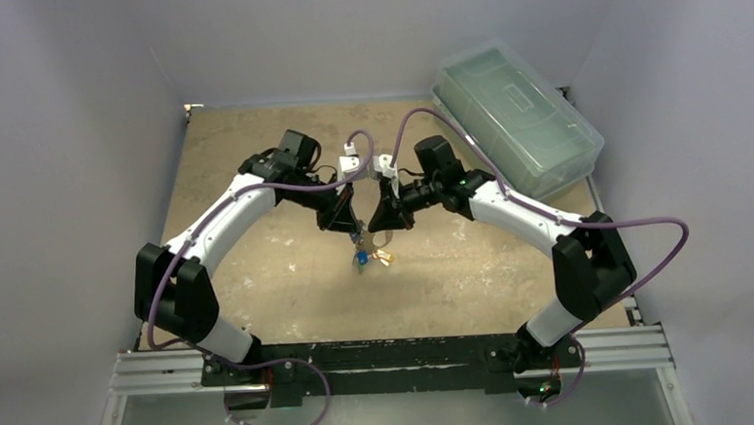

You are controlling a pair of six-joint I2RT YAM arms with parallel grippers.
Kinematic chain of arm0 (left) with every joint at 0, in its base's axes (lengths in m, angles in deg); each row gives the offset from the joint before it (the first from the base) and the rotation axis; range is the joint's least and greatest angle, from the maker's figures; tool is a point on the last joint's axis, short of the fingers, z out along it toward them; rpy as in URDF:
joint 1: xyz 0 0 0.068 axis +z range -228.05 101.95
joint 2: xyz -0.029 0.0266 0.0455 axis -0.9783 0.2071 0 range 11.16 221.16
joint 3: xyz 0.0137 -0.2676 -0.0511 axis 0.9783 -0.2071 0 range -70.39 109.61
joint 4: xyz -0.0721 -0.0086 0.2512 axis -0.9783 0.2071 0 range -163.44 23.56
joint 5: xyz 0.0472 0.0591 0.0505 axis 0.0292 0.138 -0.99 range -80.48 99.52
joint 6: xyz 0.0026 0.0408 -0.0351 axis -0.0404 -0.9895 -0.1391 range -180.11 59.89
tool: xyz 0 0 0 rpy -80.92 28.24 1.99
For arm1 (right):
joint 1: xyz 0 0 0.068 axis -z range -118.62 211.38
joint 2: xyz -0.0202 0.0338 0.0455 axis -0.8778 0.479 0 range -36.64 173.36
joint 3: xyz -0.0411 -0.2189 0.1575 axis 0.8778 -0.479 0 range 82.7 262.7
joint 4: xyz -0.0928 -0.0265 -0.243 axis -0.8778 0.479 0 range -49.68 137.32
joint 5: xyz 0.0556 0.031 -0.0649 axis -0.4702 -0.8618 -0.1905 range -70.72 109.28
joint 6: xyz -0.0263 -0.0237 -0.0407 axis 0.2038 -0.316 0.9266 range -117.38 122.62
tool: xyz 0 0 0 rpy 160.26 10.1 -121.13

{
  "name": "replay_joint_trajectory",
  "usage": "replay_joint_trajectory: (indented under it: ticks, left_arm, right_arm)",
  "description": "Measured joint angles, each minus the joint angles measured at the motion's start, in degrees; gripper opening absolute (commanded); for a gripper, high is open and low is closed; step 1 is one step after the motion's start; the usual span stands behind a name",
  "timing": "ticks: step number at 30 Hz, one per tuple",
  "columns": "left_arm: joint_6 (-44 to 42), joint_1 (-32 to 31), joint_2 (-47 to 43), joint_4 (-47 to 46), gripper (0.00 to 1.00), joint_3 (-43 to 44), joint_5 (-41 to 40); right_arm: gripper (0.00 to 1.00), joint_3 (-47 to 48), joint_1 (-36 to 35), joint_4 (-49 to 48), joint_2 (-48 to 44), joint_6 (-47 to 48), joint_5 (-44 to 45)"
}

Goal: Remove the keys from the keyring

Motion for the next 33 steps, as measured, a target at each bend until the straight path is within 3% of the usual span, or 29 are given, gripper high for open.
replay_joint_trajectory:
  ticks: [7, 17, 30, 31, 33]
  left_arm:
    - [-8.07, 0.72, 3.15, 6.99, 0.00, 4.57, -3.41]
    - [-12.57, 0.72, 3.96, 9.05, 0.00, 4.83, -4.83]
    - [-16.39, 2.21, 9.81, 13.40, 0.00, 6.64, -0.59]
    - [-16.50, 2.21, 9.81, 13.33, 0.04, 6.62, -0.48]
    - [-16.59, 2.23, 9.81, 12.83, 0.23, 5.99, -0.22]
  right_arm:
    - [0.00, -0.04, -0.09, 0.39, -0.13, 3.61, -0.09]
    - [0.00, -0.04, -0.20, 0.94, -0.13, 6.64, -0.39]
    - [0.00, -0.04, -0.26, 3.21, -0.13, 10.14, -0.83]
    - [0.00, -0.04, -0.26, 3.21, -0.13, 10.14, -0.96]
    - [0.00, -0.04, -0.26, 3.15, -0.13, 10.01, -1.31]
